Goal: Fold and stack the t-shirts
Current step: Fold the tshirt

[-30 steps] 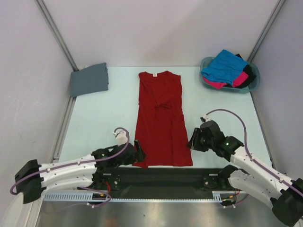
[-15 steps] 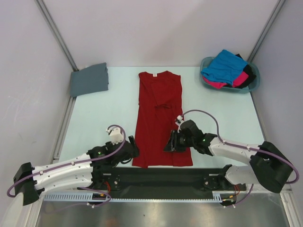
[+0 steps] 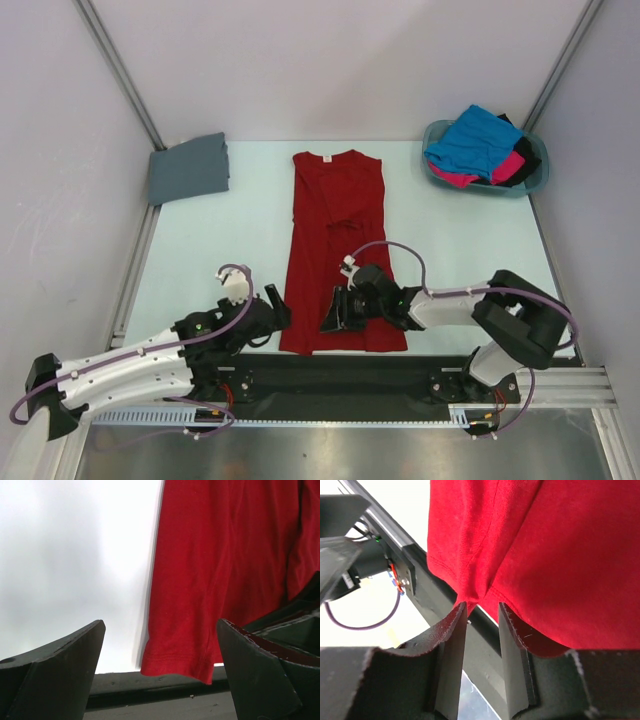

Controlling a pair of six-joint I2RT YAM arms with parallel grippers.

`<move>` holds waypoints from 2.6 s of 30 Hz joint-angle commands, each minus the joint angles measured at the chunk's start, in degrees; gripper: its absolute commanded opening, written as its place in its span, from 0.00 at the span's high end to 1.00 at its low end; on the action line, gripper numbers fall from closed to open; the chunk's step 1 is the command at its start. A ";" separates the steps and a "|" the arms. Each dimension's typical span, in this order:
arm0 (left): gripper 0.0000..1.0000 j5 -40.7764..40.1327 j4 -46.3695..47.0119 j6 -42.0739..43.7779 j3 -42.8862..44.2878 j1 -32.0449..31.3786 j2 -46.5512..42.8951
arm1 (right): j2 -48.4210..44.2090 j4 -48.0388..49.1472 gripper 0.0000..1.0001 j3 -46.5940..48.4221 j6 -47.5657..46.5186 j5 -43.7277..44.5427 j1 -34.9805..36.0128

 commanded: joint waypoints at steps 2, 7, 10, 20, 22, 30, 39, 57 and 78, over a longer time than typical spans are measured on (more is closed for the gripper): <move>0.00 -1.42 -0.41 -0.33 0.50 0.09 -0.77 | 4.16 5.74 0.63 4.22 0.12 -1.37 1.57; 0.00 -1.07 -0.50 -0.15 0.23 0.01 -0.77 | 7.15 6.35 0.63 5.89 -0.23 -1.98 2.54; 0.00 -0.98 -0.50 -0.15 0.05 0.09 -0.77 | 7.94 6.36 0.63 6.51 -0.32 -2.16 2.71; 0.00 -0.45 0.03 -0.06 -0.12 0.09 -0.33 | 6.98 0.40 0.62 7.65 -2.16 0.21 3.68; 0.00 -0.54 0.38 0.20 -0.12 0.01 -0.24 | 5.75 -1.28 0.62 8.44 -3.39 1.70 4.21; 0.00 -0.36 1.70 1.17 0.32 0.01 1.51 | 2.59 -9.46 0.61 10.64 -6.56 7.76 4.38; 0.00 -0.63 1.44 1.17 0.23 0.01 1.17 | 5.83 -9.73 0.62 11.52 -6.56 9.79 4.21; 0.00 -0.98 0.73 0.99 0.41 0.09 0.90 | 8.82 -9.29 0.81 13.28 -7.18 8.21 3.77; 0.00 -0.72 0.73 0.73 0.40 0.18 0.81 | -1.63 -23.52 1.00 16.35 -8.06 10.93 4.74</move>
